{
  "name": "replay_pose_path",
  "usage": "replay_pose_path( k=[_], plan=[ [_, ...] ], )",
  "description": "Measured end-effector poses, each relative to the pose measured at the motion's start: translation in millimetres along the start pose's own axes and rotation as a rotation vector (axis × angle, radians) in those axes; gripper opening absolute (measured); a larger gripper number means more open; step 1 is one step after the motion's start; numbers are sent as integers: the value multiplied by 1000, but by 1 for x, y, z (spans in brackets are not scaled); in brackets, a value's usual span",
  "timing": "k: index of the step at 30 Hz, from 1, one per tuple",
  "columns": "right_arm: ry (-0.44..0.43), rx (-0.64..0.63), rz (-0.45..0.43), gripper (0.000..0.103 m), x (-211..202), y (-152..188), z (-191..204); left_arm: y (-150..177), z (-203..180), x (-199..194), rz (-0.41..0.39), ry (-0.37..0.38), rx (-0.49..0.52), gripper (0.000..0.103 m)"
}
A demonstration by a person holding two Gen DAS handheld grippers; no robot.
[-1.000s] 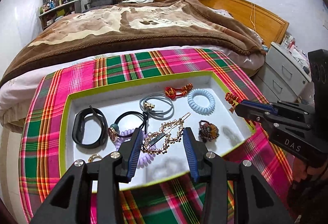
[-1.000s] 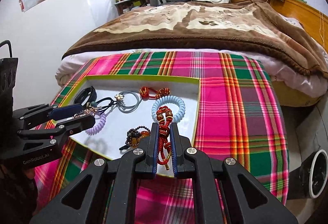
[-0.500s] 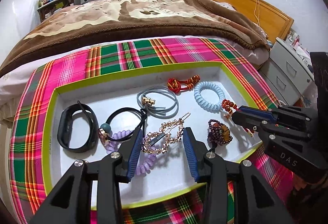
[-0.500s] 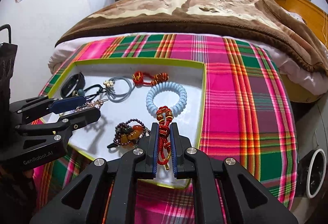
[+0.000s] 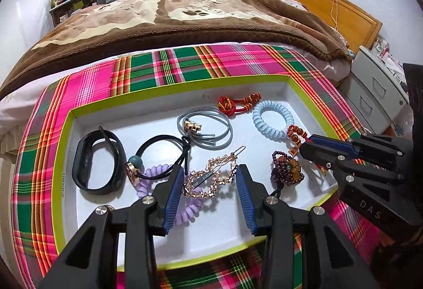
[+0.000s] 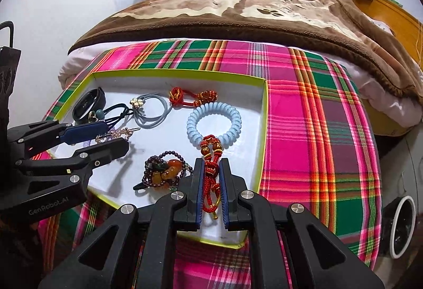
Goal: Organize jewelry
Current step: 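Carry the hair clip and red tassel into the tray and open both tools, then withdraw both open tools from the tray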
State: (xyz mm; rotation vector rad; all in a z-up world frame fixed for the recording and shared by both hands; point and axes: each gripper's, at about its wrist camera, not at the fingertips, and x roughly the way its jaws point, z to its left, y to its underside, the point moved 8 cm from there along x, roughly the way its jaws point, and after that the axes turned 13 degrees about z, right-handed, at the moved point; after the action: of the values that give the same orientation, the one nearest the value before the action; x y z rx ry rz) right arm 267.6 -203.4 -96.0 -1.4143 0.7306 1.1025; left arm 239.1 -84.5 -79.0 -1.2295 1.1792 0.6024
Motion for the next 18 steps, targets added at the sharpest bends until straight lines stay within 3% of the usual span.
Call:
replay_pose_path(
  k=[11,15,18],
  plan=[
    [-23,26,-34,16,-11,-1,-2,3,-1,-9,-16,7,-11,47],
    [-33,37,-59,33,-21,0,0,8,1,-20,-30,-12,-28,49],
    [-47,42,-85,33,-31,3,4,13,3,-31,-47,-12,-54,53]
  ],
)
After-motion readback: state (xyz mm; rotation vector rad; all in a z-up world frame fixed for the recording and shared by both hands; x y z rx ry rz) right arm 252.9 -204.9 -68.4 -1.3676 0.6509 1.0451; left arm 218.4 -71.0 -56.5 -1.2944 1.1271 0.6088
